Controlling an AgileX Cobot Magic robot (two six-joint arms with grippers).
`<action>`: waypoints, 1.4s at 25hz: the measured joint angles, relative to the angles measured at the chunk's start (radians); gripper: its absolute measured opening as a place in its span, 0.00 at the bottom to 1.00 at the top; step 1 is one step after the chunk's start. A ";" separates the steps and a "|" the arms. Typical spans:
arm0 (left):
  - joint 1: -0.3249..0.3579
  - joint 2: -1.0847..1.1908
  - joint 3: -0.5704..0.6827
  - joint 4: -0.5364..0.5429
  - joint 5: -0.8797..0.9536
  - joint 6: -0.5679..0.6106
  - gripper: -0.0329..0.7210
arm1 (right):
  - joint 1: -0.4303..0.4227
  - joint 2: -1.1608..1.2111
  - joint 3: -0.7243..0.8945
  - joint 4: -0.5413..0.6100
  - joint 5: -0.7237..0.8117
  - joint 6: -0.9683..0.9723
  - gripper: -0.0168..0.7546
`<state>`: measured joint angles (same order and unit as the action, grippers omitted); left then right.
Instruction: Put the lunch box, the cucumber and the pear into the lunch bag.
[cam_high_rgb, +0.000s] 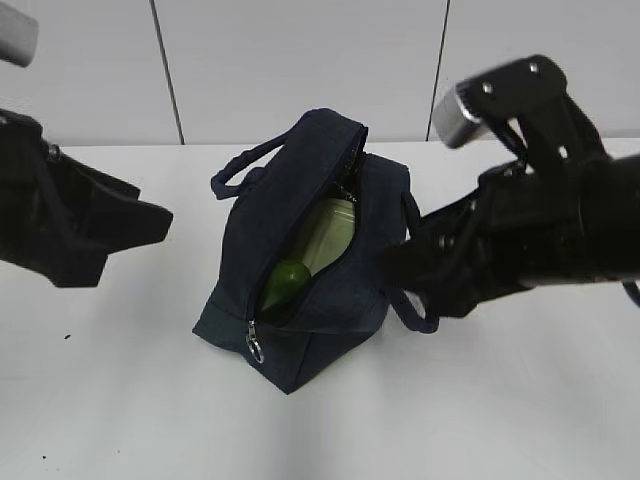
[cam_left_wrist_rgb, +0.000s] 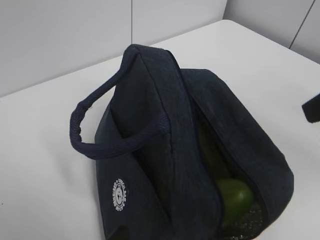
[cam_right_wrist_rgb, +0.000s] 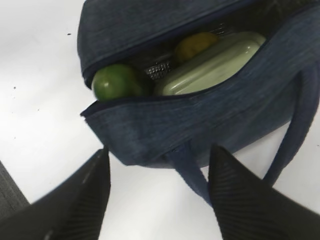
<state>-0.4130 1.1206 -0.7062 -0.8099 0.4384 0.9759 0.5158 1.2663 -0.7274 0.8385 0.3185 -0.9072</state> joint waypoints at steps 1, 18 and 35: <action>0.000 -0.004 0.013 -0.030 -0.009 0.039 0.44 | 0.011 -0.002 0.020 0.046 -0.013 -0.055 0.64; 0.000 -0.007 0.044 -0.189 -0.032 0.143 0.38 | 0.039 -0.010 0.081 0.380 -0.067 -0.400 0.64; 0.000 -0.007 0.044 -0.193 -0.032 0.143 0.36 | 0.039 -0.010 0.081 0.036 -0.056 -0.131 0.63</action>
<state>-0.4130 1.1132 -0.6621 -1.0025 0.4059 1.1192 0.5551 1.2565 -0.6467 0.8746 0.2622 -1.0381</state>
